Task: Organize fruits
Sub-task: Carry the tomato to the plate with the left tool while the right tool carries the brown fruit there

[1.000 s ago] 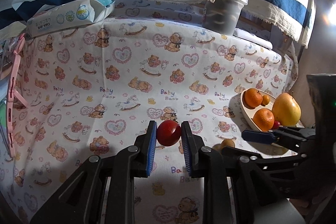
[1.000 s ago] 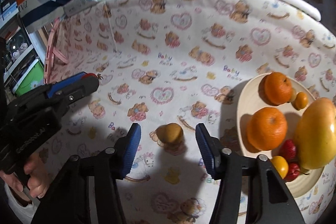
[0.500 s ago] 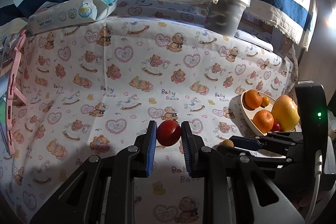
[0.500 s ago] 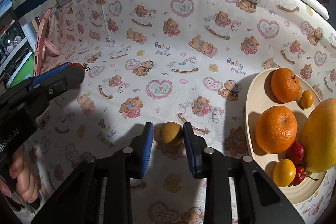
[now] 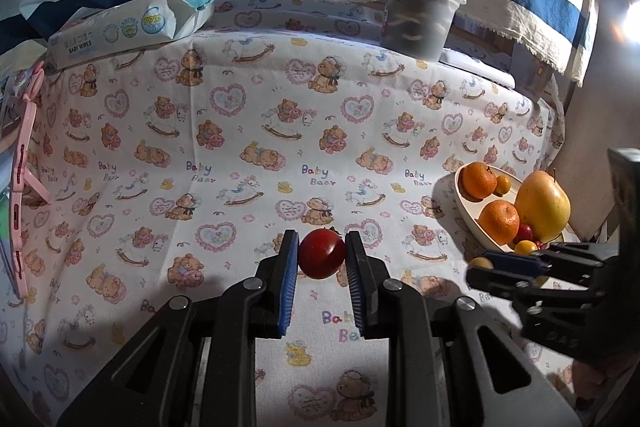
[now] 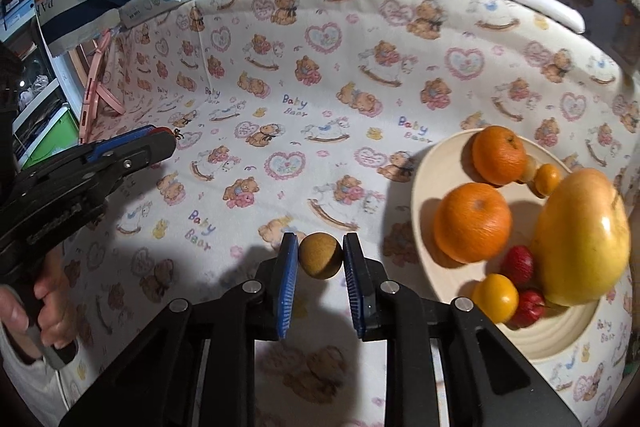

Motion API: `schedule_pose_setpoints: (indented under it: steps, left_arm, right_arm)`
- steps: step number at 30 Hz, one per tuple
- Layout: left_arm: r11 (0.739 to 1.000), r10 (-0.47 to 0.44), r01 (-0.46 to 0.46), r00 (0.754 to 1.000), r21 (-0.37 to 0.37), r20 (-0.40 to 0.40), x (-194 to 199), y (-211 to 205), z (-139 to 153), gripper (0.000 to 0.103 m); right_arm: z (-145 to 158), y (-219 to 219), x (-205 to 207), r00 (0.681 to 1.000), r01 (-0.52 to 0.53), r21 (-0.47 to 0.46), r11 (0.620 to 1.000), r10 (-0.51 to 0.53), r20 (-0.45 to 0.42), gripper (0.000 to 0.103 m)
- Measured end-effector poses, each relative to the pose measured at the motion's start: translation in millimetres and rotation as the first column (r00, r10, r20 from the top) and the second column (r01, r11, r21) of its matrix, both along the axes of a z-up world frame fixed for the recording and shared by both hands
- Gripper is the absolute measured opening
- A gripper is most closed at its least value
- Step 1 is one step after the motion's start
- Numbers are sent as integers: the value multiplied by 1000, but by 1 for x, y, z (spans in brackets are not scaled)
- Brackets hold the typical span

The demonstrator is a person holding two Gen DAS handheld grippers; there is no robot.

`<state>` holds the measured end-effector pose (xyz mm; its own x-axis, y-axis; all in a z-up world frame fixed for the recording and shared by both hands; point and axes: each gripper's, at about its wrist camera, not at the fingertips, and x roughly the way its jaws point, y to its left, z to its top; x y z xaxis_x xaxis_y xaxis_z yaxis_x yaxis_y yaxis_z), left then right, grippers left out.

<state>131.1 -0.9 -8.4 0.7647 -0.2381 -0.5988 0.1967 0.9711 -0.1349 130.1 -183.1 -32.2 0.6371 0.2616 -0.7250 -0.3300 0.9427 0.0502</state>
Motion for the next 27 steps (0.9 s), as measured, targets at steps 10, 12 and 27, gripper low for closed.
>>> schedule_pose_setpoints:
  steps: [10, 12, 27]
  left_arm:
    - [1000, -13, 13, 1000, 7, 6, -1, -3, 0, 22]
    - [1000, -15, 15, 1000, 10, 8, -2, -3, 1, 22]
    - [990, -127, 123, 990, 75, 59, -9, -48, 19, 22]
  right_arm:
    - [22, -40, -20, 993, 58, 16, 998, -59, 103, 24]
    - [26, -50, -19, 990, 84, 23, 996, -86, 115, 24]
    - [35, -90, -18, 955, 190, 120, 974, -211, 207, 24]
